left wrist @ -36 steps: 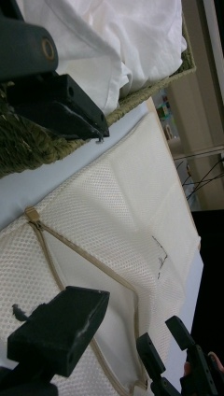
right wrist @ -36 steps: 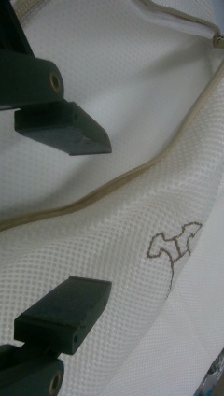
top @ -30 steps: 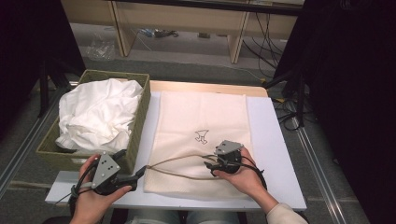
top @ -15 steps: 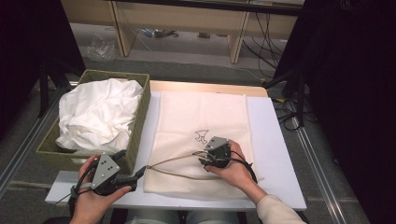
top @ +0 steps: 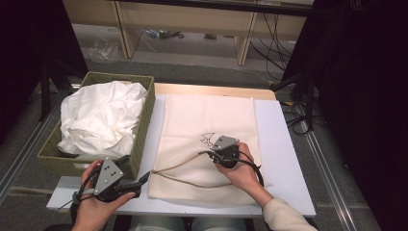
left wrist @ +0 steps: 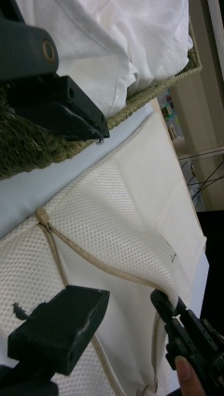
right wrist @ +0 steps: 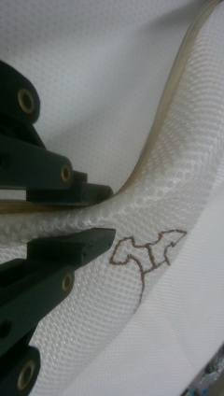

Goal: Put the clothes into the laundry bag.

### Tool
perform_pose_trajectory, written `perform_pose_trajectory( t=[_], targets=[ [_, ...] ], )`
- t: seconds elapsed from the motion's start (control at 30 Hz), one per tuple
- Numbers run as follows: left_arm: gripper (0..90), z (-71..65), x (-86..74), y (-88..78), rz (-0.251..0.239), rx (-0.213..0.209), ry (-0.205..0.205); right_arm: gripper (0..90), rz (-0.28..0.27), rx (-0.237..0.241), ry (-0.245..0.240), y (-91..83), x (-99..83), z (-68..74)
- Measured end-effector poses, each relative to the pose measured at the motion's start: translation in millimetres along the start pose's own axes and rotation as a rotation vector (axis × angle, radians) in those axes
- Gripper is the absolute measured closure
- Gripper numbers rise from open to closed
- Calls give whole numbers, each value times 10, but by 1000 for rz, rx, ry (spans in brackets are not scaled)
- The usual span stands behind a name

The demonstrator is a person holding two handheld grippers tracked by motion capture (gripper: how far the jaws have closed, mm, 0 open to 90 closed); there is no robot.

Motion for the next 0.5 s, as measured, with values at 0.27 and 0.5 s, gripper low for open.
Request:
perform_pose_trajectory(
  t=[0.27,0.5],
  targets=[
    [188,2,-2,-2,1,2,1,826,-80,-42,-16,-226,154,-73],
    [194,0,-4,-3,4,3,2,828,-117,-53,-4,-360,262,-131]
  ],
)
Point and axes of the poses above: each handheld gripper's, and its own axes: y roughly forward along the jaws, x roughly out of its top, z roughly to its left, the point moved 7 cm from there along y, roughly forward along the jaws, and after that the axes turned 14 degrees about z, right-handed, at the moved point
